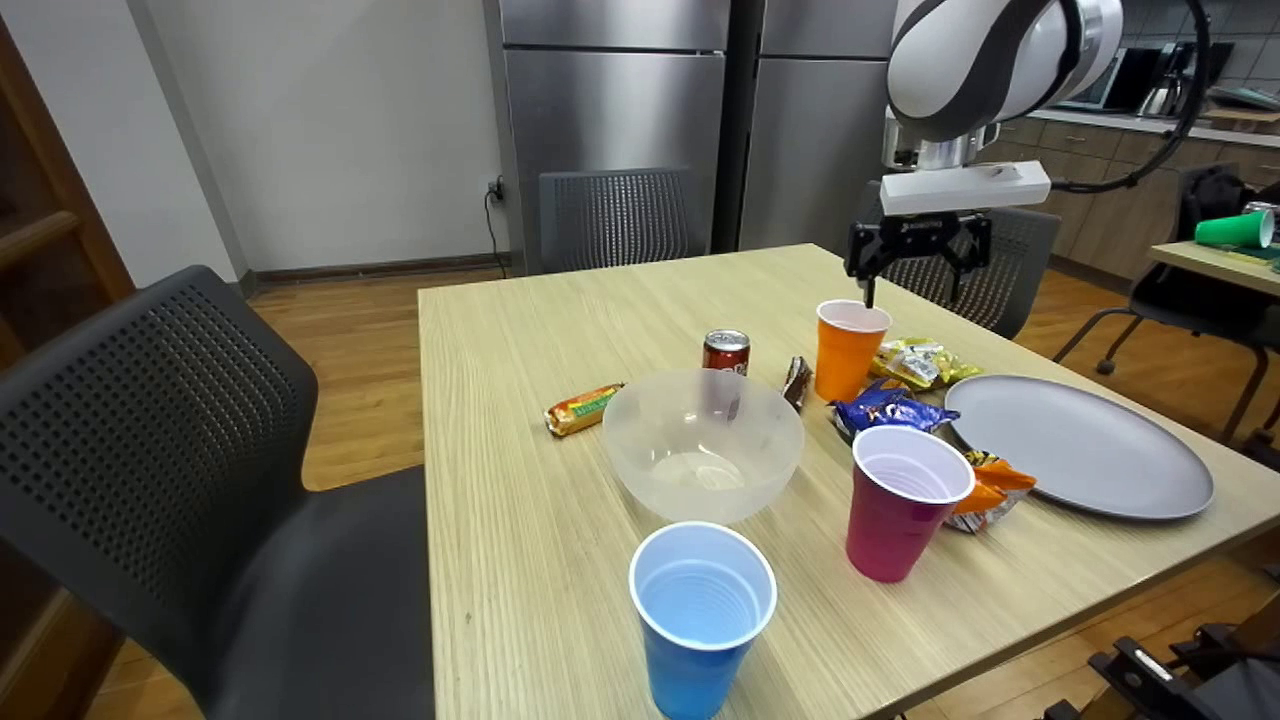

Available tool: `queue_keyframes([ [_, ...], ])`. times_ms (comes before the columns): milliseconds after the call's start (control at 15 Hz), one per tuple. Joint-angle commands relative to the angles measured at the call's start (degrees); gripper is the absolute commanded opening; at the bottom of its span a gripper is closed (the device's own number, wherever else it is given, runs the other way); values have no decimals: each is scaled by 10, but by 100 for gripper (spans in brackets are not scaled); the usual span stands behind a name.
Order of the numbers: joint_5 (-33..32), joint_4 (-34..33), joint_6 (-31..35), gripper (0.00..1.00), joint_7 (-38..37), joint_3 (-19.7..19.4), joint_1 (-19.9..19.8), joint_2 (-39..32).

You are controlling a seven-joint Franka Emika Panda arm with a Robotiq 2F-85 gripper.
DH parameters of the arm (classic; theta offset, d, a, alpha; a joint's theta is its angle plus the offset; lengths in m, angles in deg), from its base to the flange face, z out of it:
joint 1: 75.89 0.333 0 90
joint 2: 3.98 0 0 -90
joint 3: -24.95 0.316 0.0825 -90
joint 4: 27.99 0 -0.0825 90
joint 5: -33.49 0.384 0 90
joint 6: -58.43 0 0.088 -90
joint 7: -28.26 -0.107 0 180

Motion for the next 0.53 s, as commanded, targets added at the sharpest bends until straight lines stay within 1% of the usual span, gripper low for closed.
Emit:
queue_keyframes([
  [0, 6, -41, -38, 100, -23, -11, 15, -27],
  [467, 13, -76, -67, 100, -40, -13, 19, -61],
])
